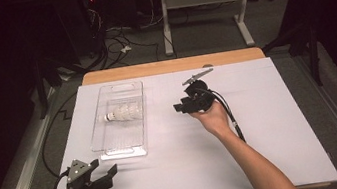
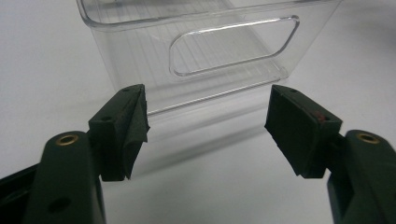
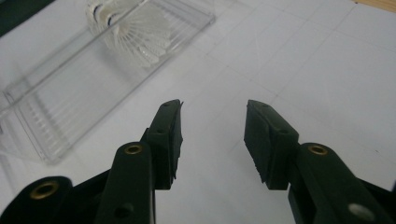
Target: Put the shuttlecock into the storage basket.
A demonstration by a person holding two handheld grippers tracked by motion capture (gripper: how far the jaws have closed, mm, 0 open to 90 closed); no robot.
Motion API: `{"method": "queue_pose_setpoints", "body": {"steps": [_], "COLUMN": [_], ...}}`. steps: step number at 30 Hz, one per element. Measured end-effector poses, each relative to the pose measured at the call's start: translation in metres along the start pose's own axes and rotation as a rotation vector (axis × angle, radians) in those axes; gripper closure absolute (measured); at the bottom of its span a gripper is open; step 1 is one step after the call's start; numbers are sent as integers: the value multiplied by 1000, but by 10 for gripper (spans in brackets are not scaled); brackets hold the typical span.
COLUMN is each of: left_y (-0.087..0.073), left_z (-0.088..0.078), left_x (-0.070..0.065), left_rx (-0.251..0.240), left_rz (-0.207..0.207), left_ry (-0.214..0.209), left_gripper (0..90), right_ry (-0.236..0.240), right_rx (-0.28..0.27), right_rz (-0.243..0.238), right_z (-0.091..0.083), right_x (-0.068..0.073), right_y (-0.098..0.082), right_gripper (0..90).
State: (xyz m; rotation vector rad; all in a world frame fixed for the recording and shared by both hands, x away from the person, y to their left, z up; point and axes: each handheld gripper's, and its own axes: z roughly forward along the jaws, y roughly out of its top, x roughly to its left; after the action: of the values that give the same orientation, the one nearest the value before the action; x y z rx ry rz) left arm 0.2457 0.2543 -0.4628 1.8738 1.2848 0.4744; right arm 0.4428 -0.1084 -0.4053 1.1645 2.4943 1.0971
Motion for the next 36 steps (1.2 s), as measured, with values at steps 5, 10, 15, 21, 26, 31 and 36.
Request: {"method": "queue_pose_setpoints", "body": {"steps": [5,10,15,21,26,31,36], "left_y": [-1,0,0,0,1,1,0], "left_z": [-1,0,1,2,1,0,1], "left_x": [2,1,1,0,0,0,2], "left_rx": [-6,-3,0,2,1,2,2], "left_rz": [-16,-9,-14,-4,0,1,-8], "left_ry": [7,11,12,10,12,15,14], "left_gripper": [306,306,306,306,306,306,305], "right_ry": [-1,-14,-27,-47,-48,-47,-58], "right_rx": [-16,-26,-27,-25,-33,-38,-50], "right_rz": [16,40,59,56,64,64,70], "right_z": [-10,-21,-29,-37,-40,-45,-51], "right_x": [-7,-19,-29,-33,-34,-35,-37], "right_y": [-10,-20,-29,-36,-42,-46,-55], "right_gripper": [568,568,564,563,563,561,553]}}
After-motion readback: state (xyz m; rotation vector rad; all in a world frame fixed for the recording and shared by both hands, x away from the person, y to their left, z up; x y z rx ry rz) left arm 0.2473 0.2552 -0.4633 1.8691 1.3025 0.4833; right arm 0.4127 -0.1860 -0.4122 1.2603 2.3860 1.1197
